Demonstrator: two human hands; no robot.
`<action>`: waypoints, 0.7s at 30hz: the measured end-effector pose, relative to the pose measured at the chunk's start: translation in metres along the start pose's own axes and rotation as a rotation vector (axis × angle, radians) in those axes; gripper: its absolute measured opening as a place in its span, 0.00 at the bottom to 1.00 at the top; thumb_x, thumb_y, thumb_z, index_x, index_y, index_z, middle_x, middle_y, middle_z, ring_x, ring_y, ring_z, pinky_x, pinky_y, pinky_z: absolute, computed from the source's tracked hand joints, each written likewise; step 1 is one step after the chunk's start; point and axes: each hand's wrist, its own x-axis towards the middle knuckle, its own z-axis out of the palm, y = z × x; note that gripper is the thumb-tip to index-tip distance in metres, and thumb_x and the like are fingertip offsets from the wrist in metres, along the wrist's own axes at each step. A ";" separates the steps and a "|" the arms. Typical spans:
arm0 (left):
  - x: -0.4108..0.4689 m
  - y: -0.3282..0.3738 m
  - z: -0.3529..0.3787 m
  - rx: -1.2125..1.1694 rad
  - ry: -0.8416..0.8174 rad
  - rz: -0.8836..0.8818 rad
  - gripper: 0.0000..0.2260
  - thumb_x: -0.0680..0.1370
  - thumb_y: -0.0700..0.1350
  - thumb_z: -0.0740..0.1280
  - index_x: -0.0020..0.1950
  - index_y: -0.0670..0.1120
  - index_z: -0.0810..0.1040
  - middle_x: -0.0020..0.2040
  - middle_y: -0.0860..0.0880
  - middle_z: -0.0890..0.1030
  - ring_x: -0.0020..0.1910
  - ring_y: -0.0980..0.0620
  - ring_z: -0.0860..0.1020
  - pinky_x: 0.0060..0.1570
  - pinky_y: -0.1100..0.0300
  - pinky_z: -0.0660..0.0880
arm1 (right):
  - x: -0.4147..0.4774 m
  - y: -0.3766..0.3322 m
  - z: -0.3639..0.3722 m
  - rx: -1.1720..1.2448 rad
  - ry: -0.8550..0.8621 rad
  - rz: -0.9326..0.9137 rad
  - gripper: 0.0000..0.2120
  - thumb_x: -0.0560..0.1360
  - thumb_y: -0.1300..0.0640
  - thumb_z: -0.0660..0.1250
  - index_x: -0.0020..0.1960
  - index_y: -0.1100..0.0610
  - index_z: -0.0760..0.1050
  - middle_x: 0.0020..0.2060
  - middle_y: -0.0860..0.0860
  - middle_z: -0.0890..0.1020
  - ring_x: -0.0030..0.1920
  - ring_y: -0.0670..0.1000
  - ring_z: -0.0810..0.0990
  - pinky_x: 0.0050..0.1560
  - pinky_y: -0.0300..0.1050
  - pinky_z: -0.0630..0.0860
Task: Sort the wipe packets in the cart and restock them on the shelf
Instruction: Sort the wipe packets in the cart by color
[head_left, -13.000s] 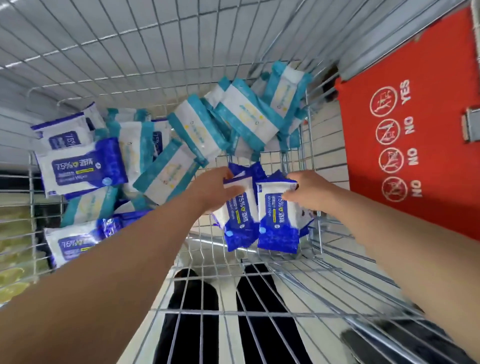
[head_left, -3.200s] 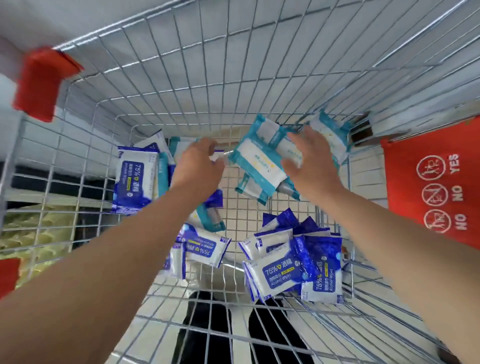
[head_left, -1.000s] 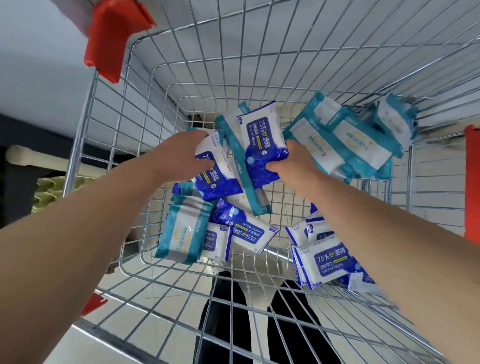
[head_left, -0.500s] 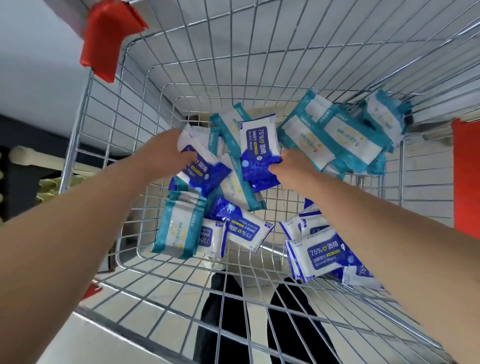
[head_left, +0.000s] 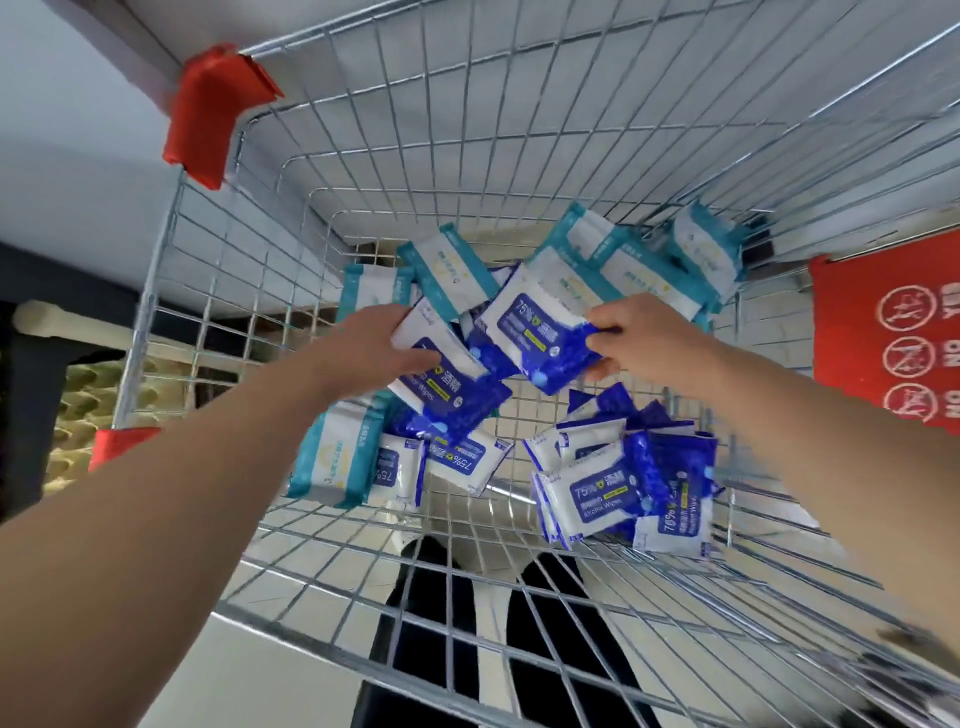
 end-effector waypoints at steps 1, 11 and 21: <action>-0.001 0.009 0.007 -0.011 -0.032 0.010 0.13 0.76 0.48 0.70 0.58 0.48 0.75 0.46 0.52 0.79 0.39 0.58 0.76 0.34 0.64 0.68 | -0.008 0.009 -0.012 -0.026 -0.031 0.008 0.13 0.77 0.71 0.60 0.59 0.66 0.75 0.52 0.60 0.77 0.33 0.47 0.83 0.31 0.32 0.77; 0.025 0.057 0.136 0.228 -0.333 -0.005 0.26 0.77 0.53 0.67 0.72 0.45 0.68 0.68 0.45 0.73 0.64 0.46 0.73 0.58 0.60 0.68 | -0.054 0.112 -0.052 -0.741 -0.309 0.079 0.23 0.75 0.70 0.59 0.66 0.54 0.75 0.56 0.54 0.78 0.48 0.45 0.76 0.44 0.29 0.65; 0.029 0.070 0.176 0.409 -0.367 0.029 0.38 0.74 0.55 0.70 0.74 0.46 0.51 0.72 0.43 0.68 0.62 0.42 0.74 0.58 0.53 0.70 | -0.046 0.139 -0.049 -0.588 -0.243 0.019 0.16 0.74 0.59 0.70 0.61 0.57 0.79 0.47 0.48 0.81 0.49 0.48 0.76 0.42 0.35 0.67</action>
